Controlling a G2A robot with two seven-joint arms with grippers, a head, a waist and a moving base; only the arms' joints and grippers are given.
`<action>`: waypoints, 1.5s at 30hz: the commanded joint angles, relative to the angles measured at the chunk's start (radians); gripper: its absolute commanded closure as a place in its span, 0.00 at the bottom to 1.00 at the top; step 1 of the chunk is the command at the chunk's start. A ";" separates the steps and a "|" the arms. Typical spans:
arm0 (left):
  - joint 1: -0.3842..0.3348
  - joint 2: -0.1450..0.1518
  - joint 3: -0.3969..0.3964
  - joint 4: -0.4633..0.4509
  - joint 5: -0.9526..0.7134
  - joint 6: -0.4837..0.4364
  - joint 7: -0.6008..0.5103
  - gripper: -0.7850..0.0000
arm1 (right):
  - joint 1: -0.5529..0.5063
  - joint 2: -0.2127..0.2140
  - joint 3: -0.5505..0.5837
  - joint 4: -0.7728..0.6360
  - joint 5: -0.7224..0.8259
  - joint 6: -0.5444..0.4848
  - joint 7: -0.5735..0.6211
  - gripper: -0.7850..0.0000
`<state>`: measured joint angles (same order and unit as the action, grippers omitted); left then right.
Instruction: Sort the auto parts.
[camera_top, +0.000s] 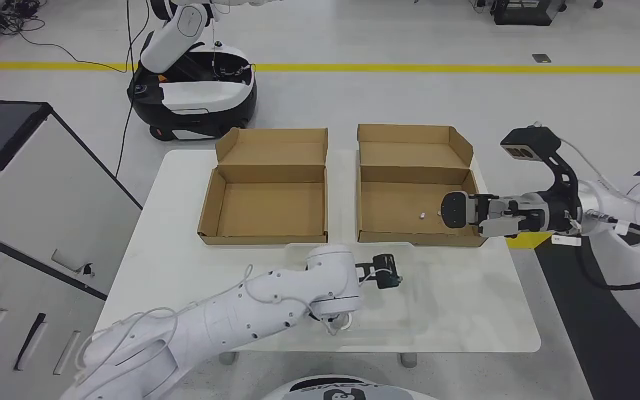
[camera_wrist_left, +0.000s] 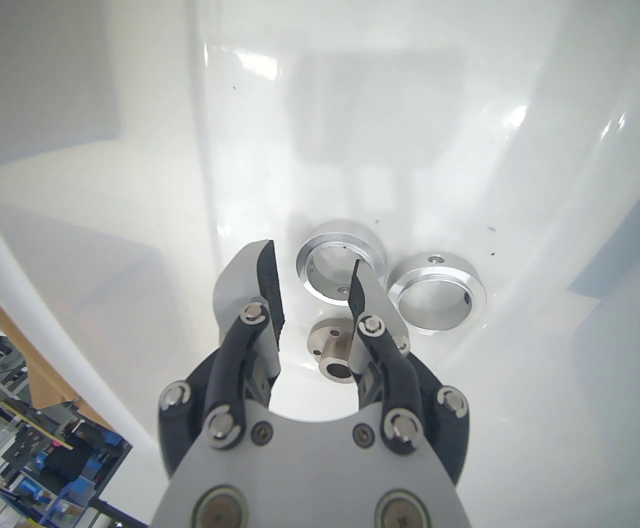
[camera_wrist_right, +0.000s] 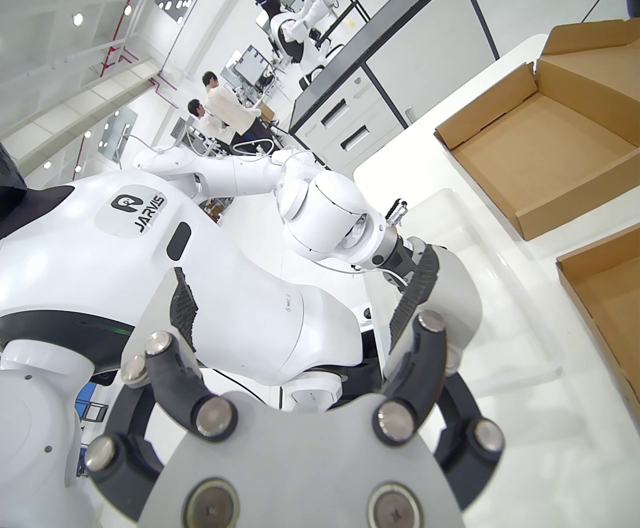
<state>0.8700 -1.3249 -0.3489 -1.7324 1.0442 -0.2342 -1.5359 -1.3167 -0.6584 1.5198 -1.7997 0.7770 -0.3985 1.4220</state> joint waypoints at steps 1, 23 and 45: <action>-0.004 0.000 0.001 0.007 -0.006 0.003 0.000 0.56 | 0.000 0.000 0.000 0.000 0.000 0.000 0.000 0.00; -0.018 -0.016 0.001 0.060 -0.038 -0.004 0.000 0.64 | 0.000 0.000 0.000 0.000 0.000 0.000 0.000 0.00; -0.014 -0.033 -0.014 0.115 -0.050 -0.034 0.015 0.74 | 0.000 0.000 0.000 0.000 0.000 0.000 0.000 0.00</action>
<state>0.8556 -1.3577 -0.3628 -1.6199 0.9955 -0.2669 -1.5206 -1.3167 -0.6584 1.5198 -1.7997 0.7770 -0.3985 1.4220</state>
